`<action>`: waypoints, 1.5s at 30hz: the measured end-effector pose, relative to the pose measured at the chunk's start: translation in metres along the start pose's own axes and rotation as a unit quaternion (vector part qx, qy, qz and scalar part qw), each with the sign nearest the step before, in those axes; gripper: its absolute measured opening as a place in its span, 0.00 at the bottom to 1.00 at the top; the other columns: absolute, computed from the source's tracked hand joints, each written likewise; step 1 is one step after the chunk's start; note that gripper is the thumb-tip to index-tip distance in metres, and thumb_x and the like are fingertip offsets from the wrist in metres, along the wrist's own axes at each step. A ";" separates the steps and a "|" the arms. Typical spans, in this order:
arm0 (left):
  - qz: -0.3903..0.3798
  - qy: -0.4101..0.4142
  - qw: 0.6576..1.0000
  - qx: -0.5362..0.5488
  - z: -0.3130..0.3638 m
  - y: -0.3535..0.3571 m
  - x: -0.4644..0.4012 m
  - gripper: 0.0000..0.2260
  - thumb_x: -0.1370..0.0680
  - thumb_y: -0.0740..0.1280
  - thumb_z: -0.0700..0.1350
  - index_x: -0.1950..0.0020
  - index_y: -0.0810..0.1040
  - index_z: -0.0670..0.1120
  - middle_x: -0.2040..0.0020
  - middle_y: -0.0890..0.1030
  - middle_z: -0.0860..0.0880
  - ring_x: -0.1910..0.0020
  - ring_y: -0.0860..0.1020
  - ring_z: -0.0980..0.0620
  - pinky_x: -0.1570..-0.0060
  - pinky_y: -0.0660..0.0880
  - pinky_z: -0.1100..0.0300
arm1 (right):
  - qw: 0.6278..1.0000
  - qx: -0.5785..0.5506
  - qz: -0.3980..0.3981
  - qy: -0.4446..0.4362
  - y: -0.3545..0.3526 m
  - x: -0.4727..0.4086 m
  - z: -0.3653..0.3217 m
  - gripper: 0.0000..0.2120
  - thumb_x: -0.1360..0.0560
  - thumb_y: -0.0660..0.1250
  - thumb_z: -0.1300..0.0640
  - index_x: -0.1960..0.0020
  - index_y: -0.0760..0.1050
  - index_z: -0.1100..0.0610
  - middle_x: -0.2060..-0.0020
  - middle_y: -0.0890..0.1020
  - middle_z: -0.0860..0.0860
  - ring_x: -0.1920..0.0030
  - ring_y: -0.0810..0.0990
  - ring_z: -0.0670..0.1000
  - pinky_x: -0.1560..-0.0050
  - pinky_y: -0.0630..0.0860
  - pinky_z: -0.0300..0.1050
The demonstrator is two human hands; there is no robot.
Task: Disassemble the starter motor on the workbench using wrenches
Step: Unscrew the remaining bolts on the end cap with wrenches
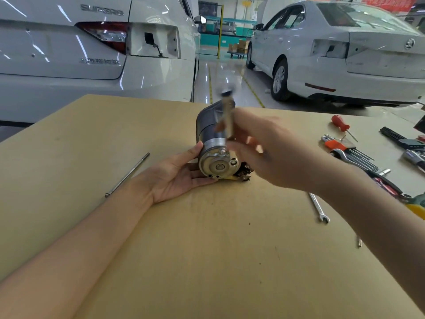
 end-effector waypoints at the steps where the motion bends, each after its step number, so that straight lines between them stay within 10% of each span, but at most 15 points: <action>1: -0.002 0.004 1.000 0.005 0.000 0.000 0.001 0.23 0.43 0.84 0.48 0.52 0.85 0.40 0.49 0.83 0.38 0.49 0.83 0.43 0.46 0.79 0.45 | 0.998 0.040 -0.037 -0.030 0.006 -0.007 -0.007 0.07 0.22 0.60 0.63 0.48 0.71 0.52 0.56 0.78 0.43 0.58 0.75 0.37 0.54 0.74 0.36; 4: -0.007 0.011 1.000 -0.023 0.000 0.002 0.006 0.08 0.27 0.70 0.42 0.52 0.85 0.41 0.53 0.82 0.39 0.54 0.84 0.46 0.53 0.82 0.51 | 0.967 0.187 -0.158 -0.065 0.032 -0.018 -0.018 0.13 0.23 0.59 0.64 0.43 0.75 0.52 0.50 0.78 0.46 0.49 0.77 0.47 0.49 0.75 0.46; 10: 0.043 -0.013 0.999 0.002 0.002 0.005 0.005 0.28 0.26 0.64 0.50 0.30 0.70 0.36 0.30 0.69 0.34 0.36 0.72 0.42 0.39 0.74 0.50 | 0.936 0.268 -0.176 -0.145 0.040 0.002 -0.030 0.13 0.27 0.61 0.62 0.47 0.79 0.51 0.54 0.78 0.45 0.48 0.75 0.48 0.40 0.70 0.44; 15: 0.048 -0.010 0.999 -0.011 -0.001 -0.002 0.002 0.26 0.26 0.67 0.51 0.34 0.73 0.35 0.38 0.76 0.34 0.40 0.78 0.41 0.41 0.77 0.48 | 0.997 -0.070 0.018 0.000 0.037 0.045 -0.010 0.03 0.24 0.64 0.63 0.51 0.75 0.57 0.63 0.75 0.42 0.63 0.74 0.41 0.60 0.72 0.36; 19: 0.025 -0.002 0.999 -0.021 0.001 -0.001 0.000 0.34 0.44 0.84 0.51 0.43 0.81 0.37 0.41 0.80 0.36 0.43 0.80 0.41 0.42 0.77 0.44 | 0.834 -0.476 0.201 0.194 0.046 0.064 0.011 0.02 0.26 0.65 0.67 0.55 0.72 0.62 0.63 0.81 0.58 0.68 0.79 0.53 0.63 0.76 0.44; 23: 0.012 -0.001 1.000 -0.008 0.000 -0.001 0.000 0.36 0.46 0.85 0.50 0.43 0.80 0.37 0.43 0.81 0.36 0.45 0.81 0.41 0.46 0.79 0.46 | 0.699 -0.618 0.257 0.252 0.047 0.065 0.024 0.04 0.31 0.67 0.63 0.56 0.75 0.62 0.60 0.83 0.61 0.65 0.82 0.55 0.60 0.78 0.44; 32: 0.009 -0.002 1.000 0.005 0.000 0.002 0.000 0.40 0.48 0.86 0.49 0.41 0.78 0.37 0.45 0.81 0.37 0.47 0.82 0.42 0.51 0.81 0.47 | 0.646 -0.656 0.285 0.267 0.052 0.062 0.031 0.05 0.33 0.69 0.64 0.64 0.83 0.57 0.55 0.84 0.62 0.56 0.85 0.55 0.55 0.80 0.42; 36: 0.015 -0.003 1.000 0.008 0.000 0.002 0.001 0.40 0.49 0.86 0.49 0.41 0.77 0.37 0.44 0.81 0.37 0.47 0.82 0.42 0.51 0.81 0.47 | 0.688 -0.625 0.289 0.230 0.048 0.062 0.031 0.05 0.32 0.69 0.64 0.64 0.81 0.55 0.56 0.84 0.62 0.57 0.85 0.56 0.55 0.80 0.43; 45: 0.016 0.002 1.000 0.001 -0.001 0.002 0.002 0.24 0.44 0.84 0.49 0.53 0.86 0.39 0.50 0.83 0.38 0.50 0.83 0.43 0.48 0.80 0.46 | 0.981 -0.065 0.178 0.027 0.020 0.017 0.001 0.13 0.24 0.65 0.67 0.40 0.74 0.62 0.60 0.79 0.48 0.61 0.79 0.47 0.55 0.76 0.39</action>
Point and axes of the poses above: each hand's wrist, its own x-axis away from the middle knuckle, its own y-axis out of the palm, z = x × y, the point moved 3 cm from there along -x, towards the middle knuckle
